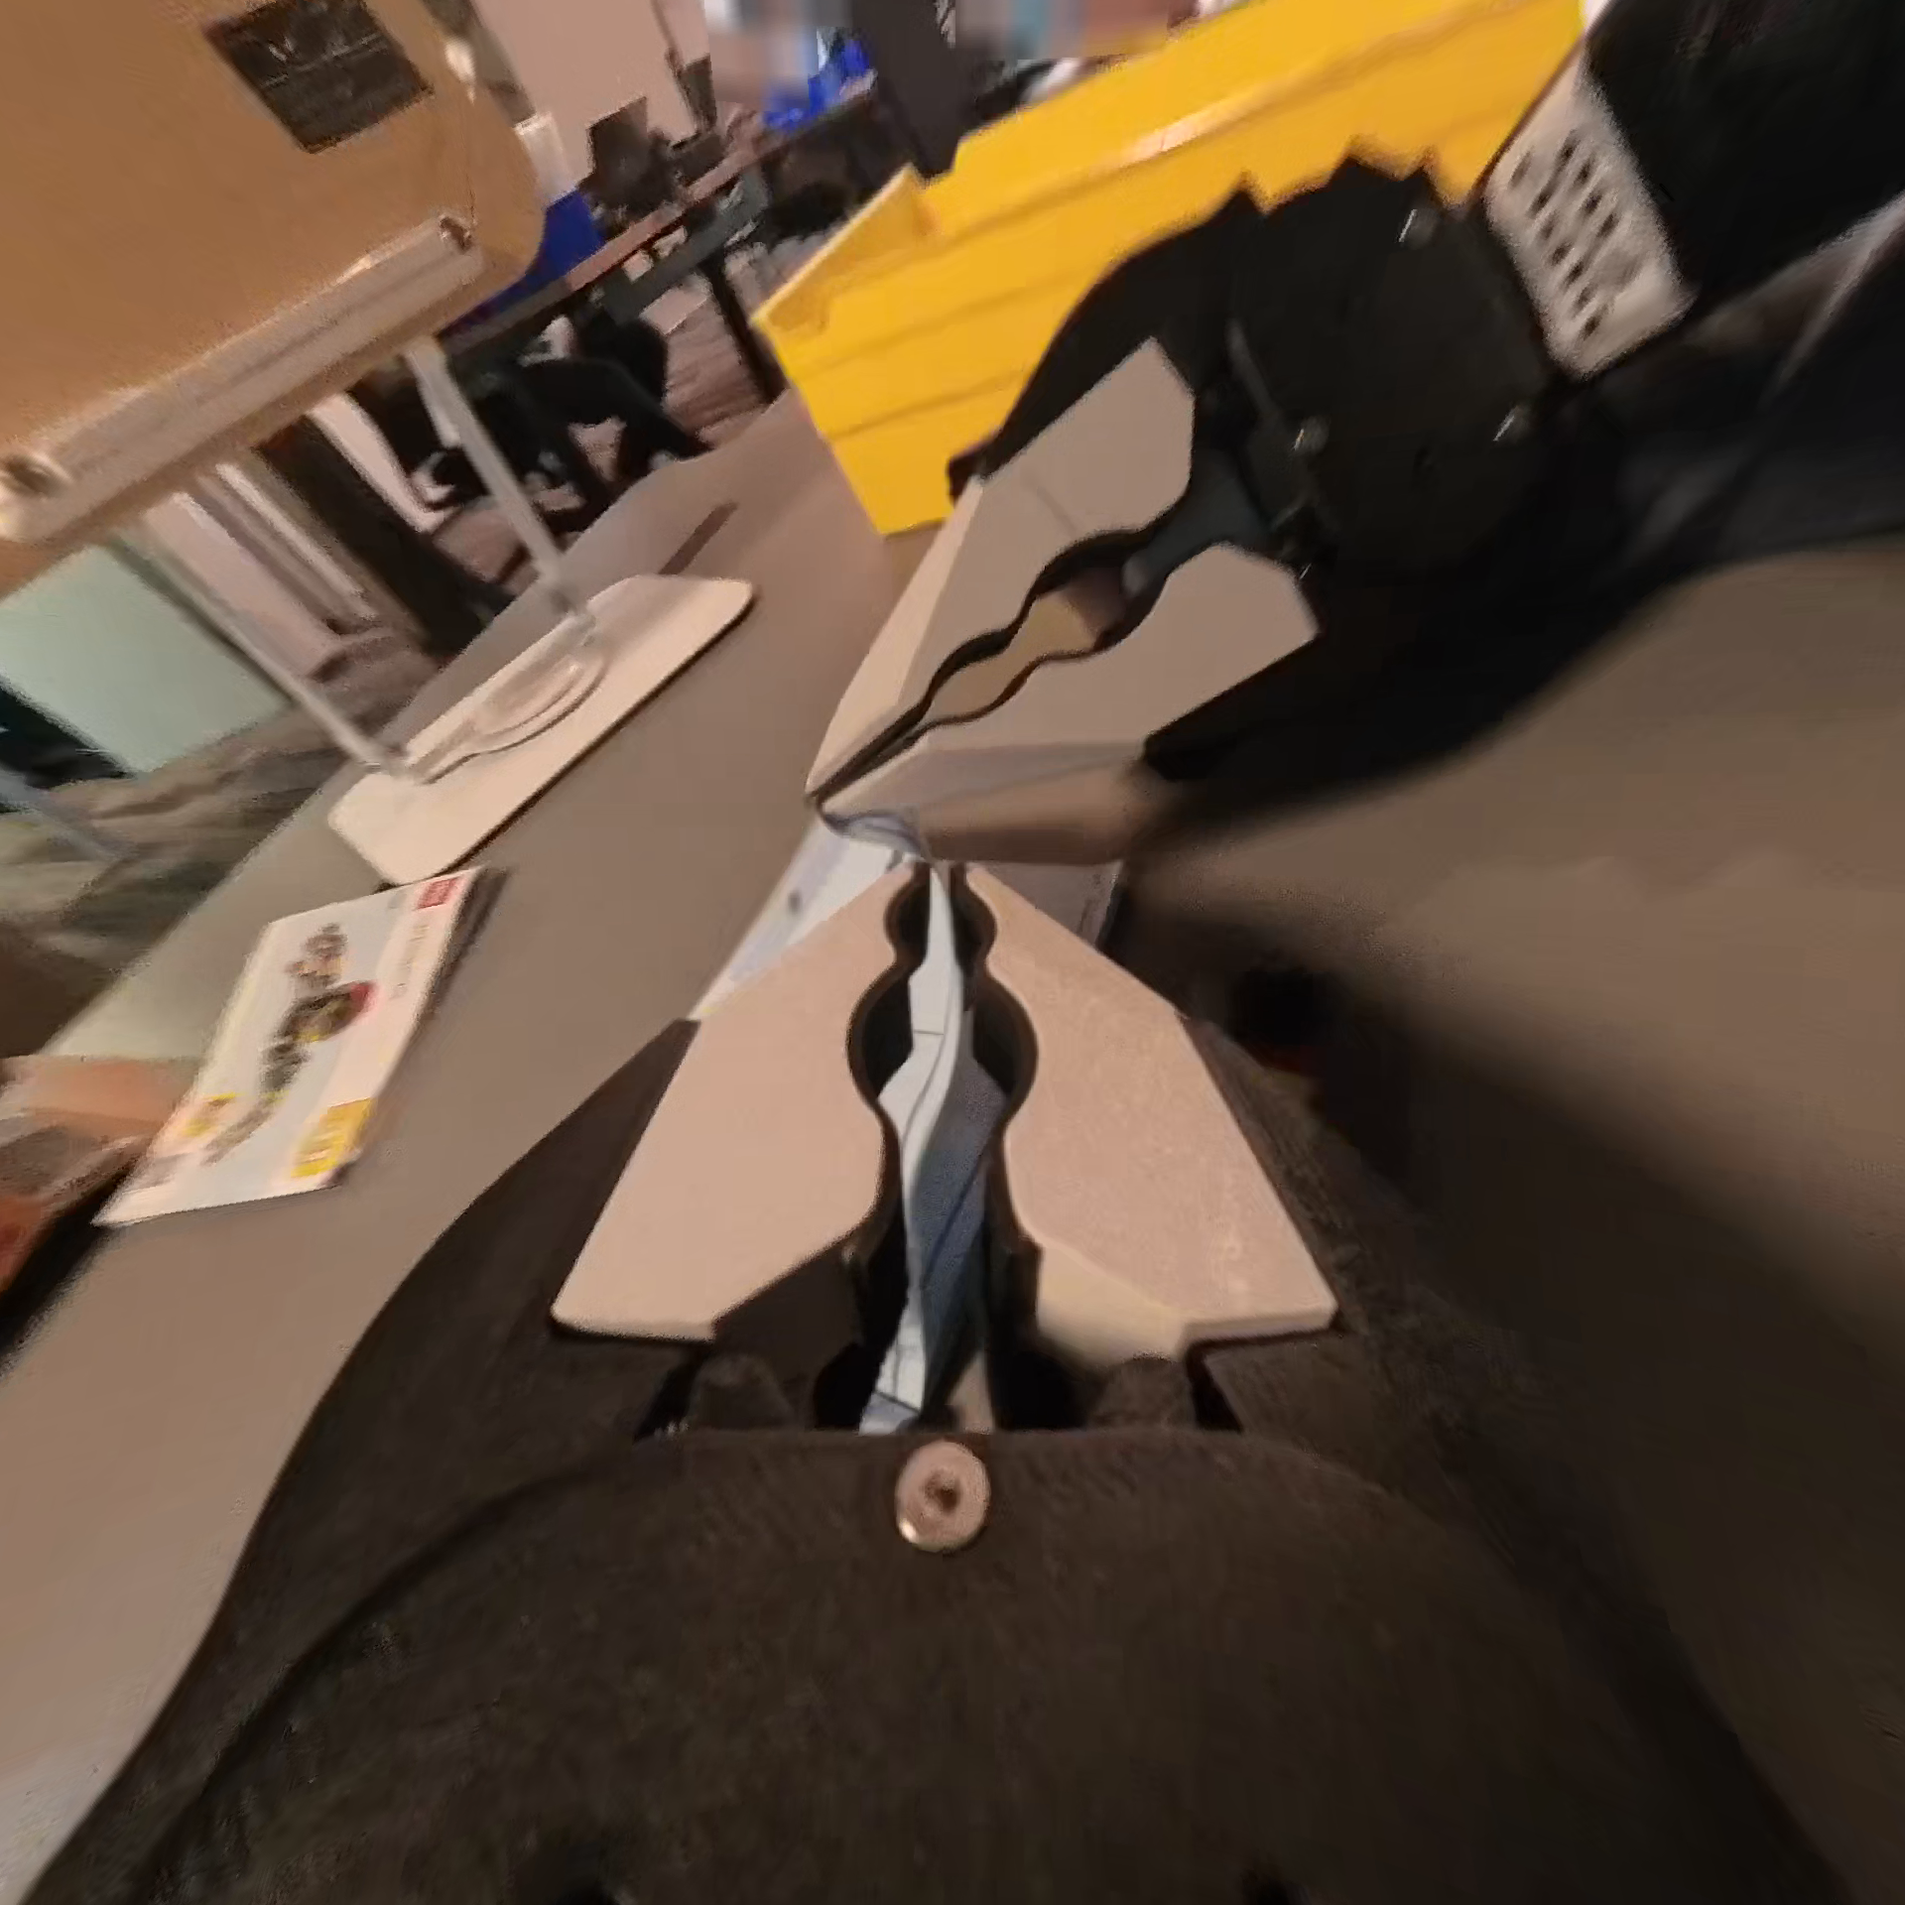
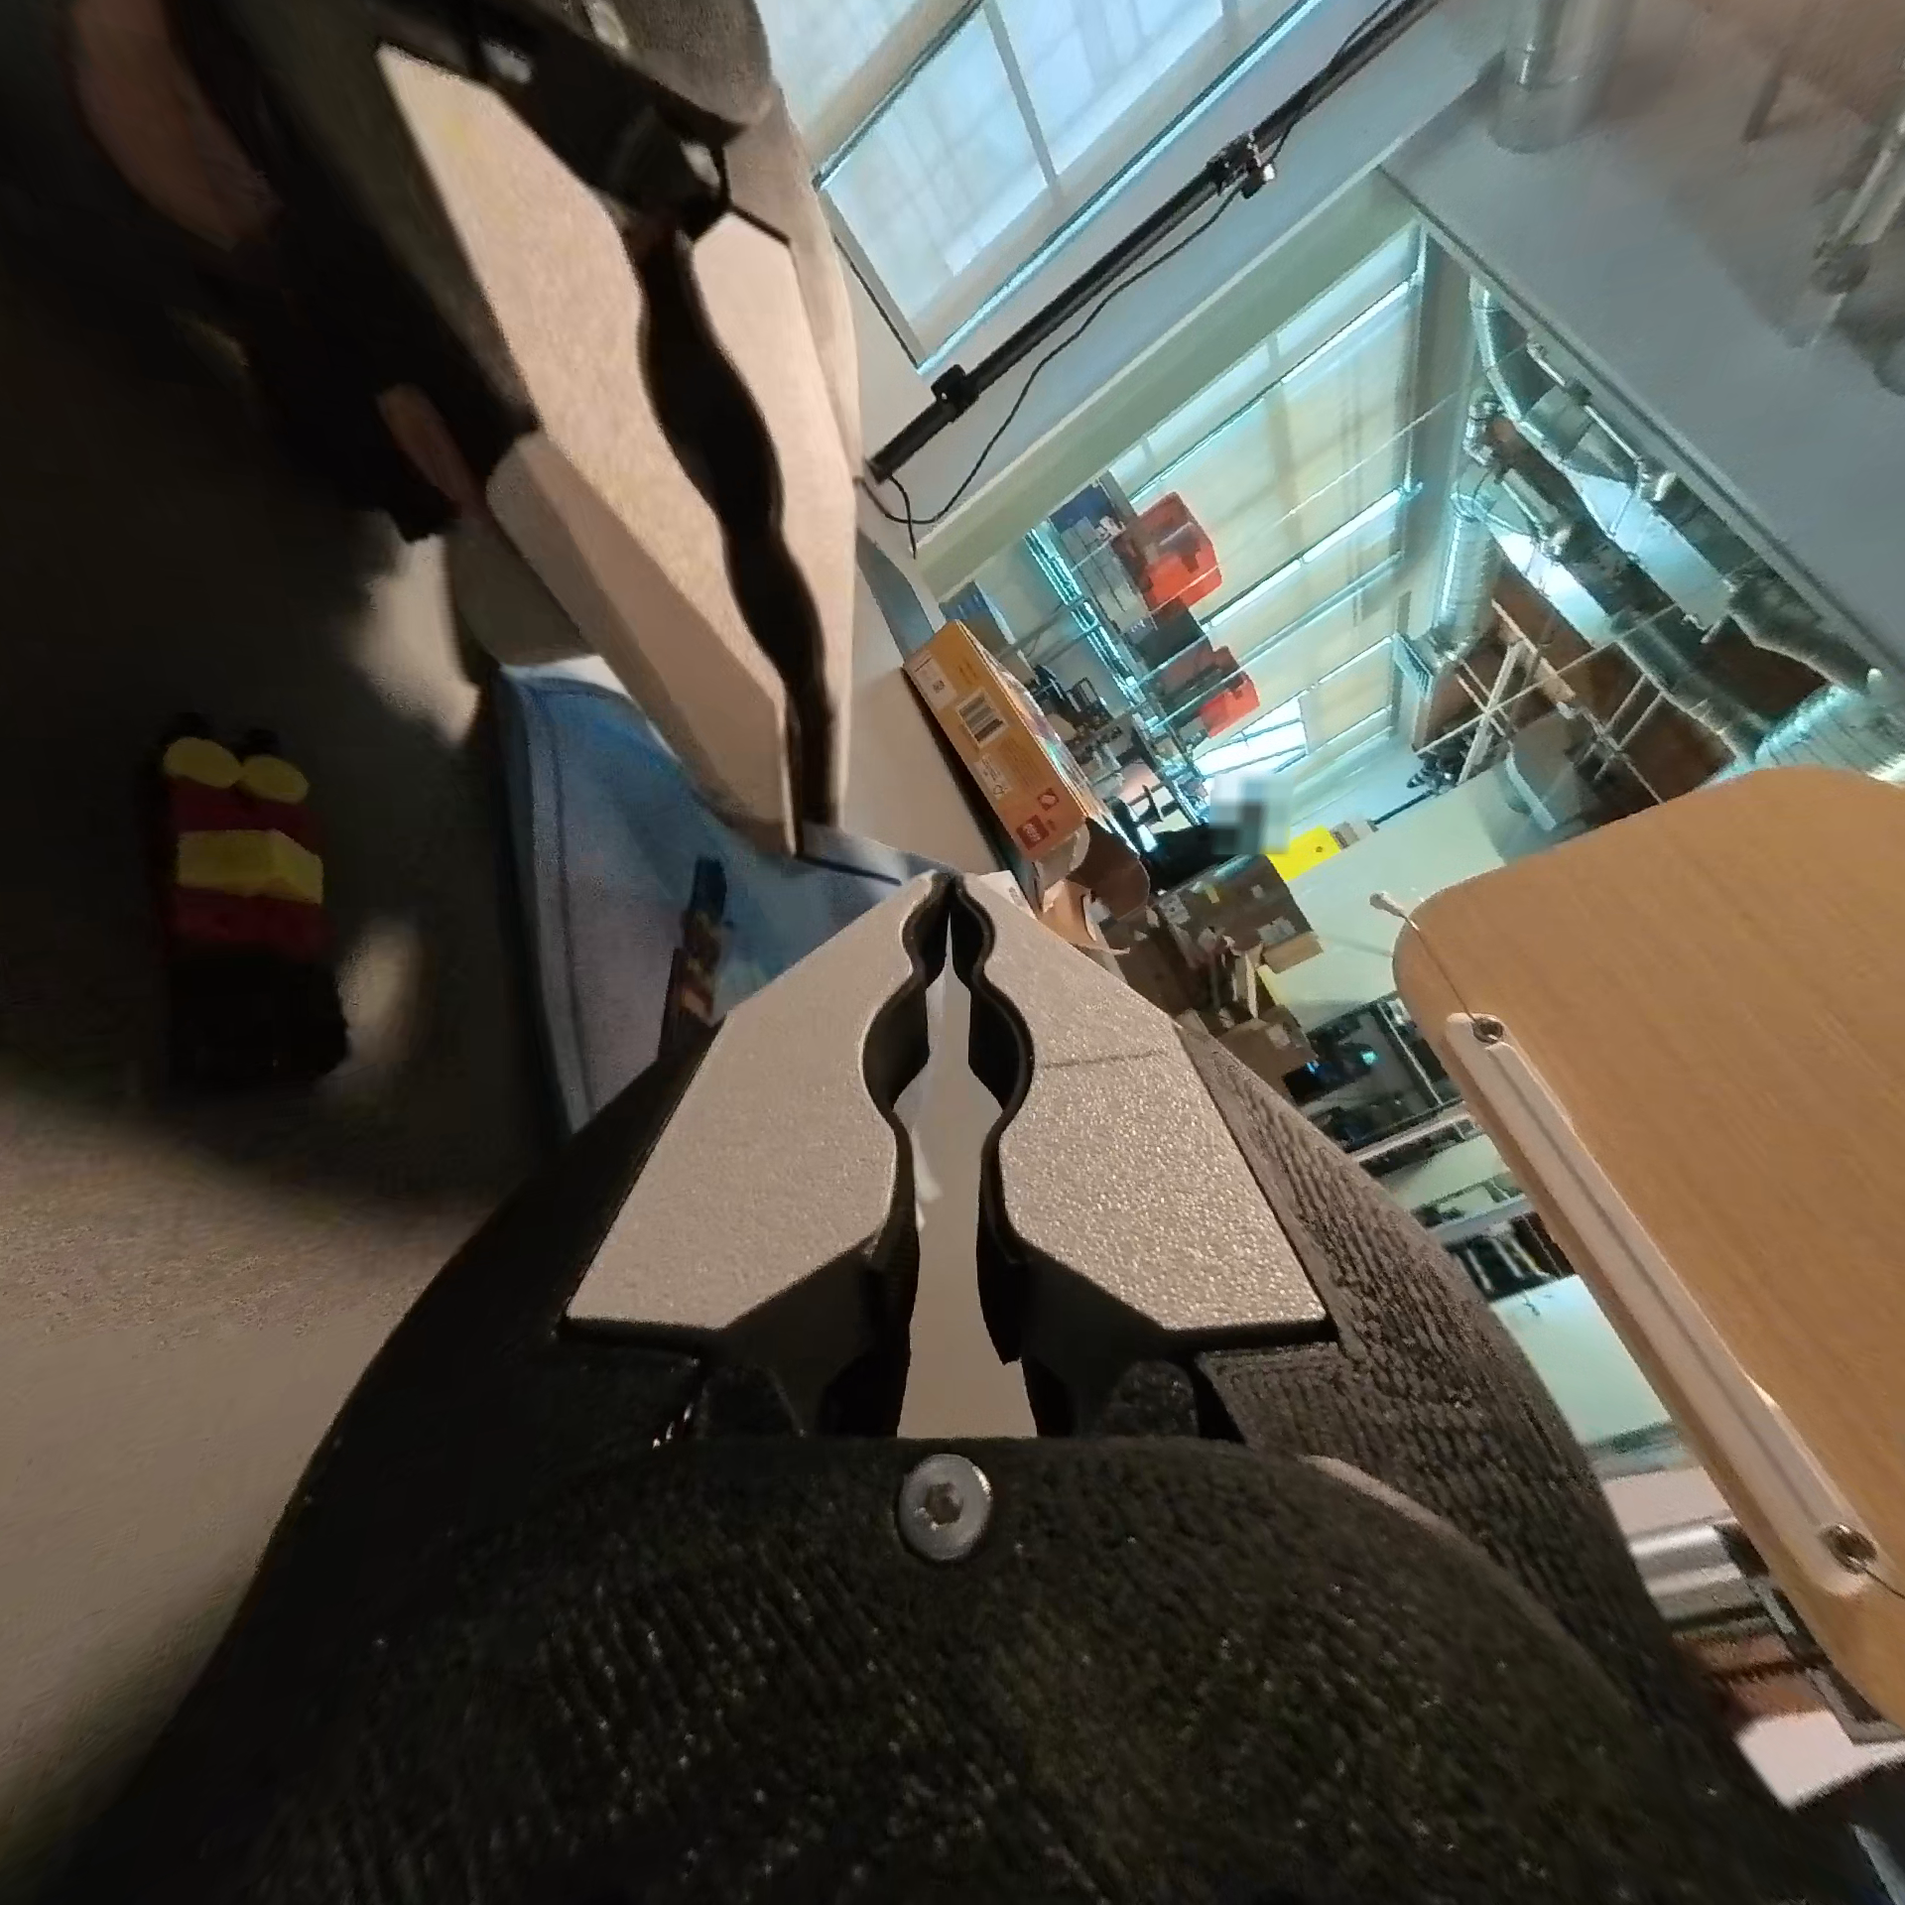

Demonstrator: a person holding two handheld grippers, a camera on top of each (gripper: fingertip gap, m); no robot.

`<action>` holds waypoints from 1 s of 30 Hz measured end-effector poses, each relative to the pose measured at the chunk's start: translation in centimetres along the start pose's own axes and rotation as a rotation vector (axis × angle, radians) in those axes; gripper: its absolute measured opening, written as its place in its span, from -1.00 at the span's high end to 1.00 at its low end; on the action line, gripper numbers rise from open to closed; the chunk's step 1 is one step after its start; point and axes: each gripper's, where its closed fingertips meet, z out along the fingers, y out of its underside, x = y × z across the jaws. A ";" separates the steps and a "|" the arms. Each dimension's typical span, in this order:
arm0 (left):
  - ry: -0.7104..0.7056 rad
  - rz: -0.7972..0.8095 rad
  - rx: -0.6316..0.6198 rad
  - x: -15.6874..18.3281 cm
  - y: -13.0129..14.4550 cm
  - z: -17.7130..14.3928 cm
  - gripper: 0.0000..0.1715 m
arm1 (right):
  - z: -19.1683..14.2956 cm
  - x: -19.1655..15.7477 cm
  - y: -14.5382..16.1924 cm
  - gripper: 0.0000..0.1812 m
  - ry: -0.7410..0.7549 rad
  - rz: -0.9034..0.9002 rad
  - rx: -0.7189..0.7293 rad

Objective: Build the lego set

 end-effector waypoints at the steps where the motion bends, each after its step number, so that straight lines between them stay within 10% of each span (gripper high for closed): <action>1: 0.034 -0.057 0.028 0.1 -0.4 -0.2 0.93 | 0.0 0.0 0.0 1.00 -0.002 0.002 0.000; 17: 0.358 -0.751 0.164 -1.1 -1.8 -0.5 0.95 | -0.7 -0.6 -1.9 1.00 -0.093 0.120 0.125; 30: 0.516 -0.865 0.212 -0.6 -2.4 -1.3 1.00 | -1.3 -0.4 -2.1 0.92 -0.106 0.145 0.136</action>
